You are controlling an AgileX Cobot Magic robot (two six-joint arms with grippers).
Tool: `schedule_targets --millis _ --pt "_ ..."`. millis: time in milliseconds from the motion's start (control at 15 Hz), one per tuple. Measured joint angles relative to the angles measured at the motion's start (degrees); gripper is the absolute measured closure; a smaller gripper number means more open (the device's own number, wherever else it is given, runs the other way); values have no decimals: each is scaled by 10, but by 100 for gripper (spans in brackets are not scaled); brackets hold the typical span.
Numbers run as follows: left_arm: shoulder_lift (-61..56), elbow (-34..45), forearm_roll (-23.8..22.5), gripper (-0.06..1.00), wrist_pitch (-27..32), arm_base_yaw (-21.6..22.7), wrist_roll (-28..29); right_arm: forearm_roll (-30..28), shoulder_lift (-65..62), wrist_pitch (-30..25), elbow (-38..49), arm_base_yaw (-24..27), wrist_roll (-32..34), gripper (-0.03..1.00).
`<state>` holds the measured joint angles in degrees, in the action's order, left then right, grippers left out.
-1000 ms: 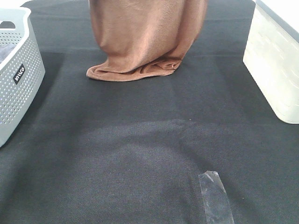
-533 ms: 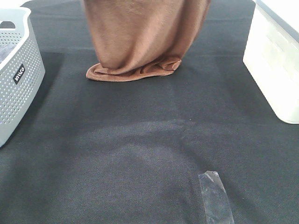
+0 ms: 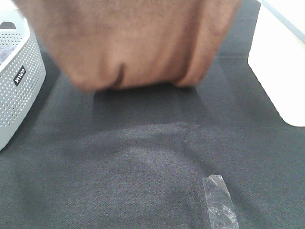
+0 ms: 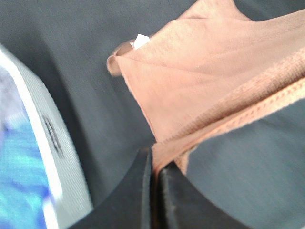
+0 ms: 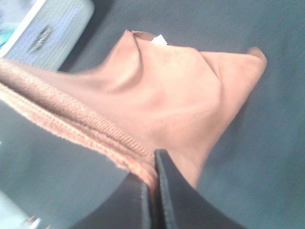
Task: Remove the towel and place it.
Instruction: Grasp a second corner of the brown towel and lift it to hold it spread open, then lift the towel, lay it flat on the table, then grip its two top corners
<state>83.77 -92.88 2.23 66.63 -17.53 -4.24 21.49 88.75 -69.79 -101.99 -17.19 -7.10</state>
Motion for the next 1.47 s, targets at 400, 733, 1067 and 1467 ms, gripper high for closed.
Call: schedule_targets --millis 400,733,1067,1467 --pt "-193 203 61 94 -9 0 17 26 -165 0 187 0 33 96" --pt "-309 320 119 94 -9 1 17 46 -278 0 327 0 66 96" --pt "-377 393 163 94 -6 1 17 65 -344 -1 387 2 77 96" --pt "-320 466 189 94 -6 1 7 58 -344 -1 502 6 77 96"
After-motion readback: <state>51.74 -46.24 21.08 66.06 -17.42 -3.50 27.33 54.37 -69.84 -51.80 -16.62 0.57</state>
